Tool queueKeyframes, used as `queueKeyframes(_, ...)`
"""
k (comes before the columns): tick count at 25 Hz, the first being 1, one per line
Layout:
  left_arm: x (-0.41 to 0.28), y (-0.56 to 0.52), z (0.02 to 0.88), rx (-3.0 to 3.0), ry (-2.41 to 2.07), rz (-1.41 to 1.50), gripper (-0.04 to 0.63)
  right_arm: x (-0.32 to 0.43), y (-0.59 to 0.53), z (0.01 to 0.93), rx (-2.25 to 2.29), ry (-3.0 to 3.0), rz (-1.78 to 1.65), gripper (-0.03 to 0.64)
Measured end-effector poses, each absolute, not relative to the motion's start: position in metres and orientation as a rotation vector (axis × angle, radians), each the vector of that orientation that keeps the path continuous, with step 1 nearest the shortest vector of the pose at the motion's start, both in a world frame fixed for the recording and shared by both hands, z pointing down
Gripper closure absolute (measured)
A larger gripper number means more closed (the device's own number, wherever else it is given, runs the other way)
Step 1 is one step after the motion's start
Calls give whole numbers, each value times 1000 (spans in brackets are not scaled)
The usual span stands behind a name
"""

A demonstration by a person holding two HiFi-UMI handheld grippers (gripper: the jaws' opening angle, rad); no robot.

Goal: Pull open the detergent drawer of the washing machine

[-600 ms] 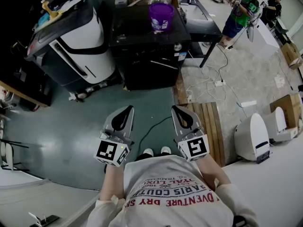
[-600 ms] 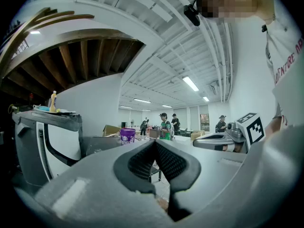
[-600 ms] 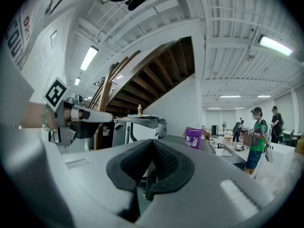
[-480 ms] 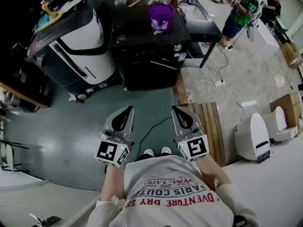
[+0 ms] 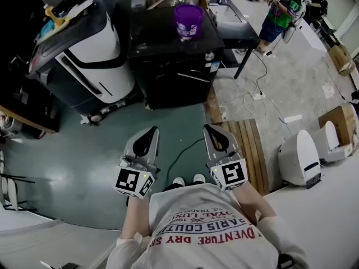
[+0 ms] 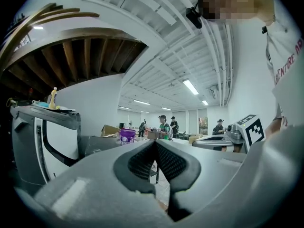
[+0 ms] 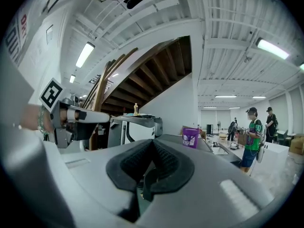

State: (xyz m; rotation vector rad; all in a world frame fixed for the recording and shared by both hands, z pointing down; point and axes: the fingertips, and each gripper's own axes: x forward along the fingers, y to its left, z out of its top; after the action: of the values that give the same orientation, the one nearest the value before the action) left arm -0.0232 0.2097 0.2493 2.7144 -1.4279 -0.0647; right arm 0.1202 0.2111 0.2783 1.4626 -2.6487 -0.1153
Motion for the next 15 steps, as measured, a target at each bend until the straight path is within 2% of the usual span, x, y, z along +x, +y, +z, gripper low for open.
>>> queueKeyframes(3, -31, 207, 248, 2715, -1389, -154, 581, 116, 208, 281, 1505, -2638, -86, 617)
queueKeyframes(4, -35, 206, 248, 2699, -1381, -197, 449, 113, 207, 282, 1509, -2634, -81, 617)
queueKeyframes(5, -41, 203, 249, 2676, -1370, -240, 261, 110, 206, 283, 1508, -2629, -82, 617)
queueKeyframes(6, -47, 201, 251, 2649, -1353, -281, 202, 106, 206, 285, 1505, -2621, -85, 616)
queueKeyframes(10, -78, 189, 261, 2549, -1297, -403, 202, 88, 201, 296, 1495, -2593, -76, 616)
queueKeyframes(15, -92, 171, 282, 2505, -1292, -378, 202, 69, 188, 313, 1426, -2584, -59, 615)
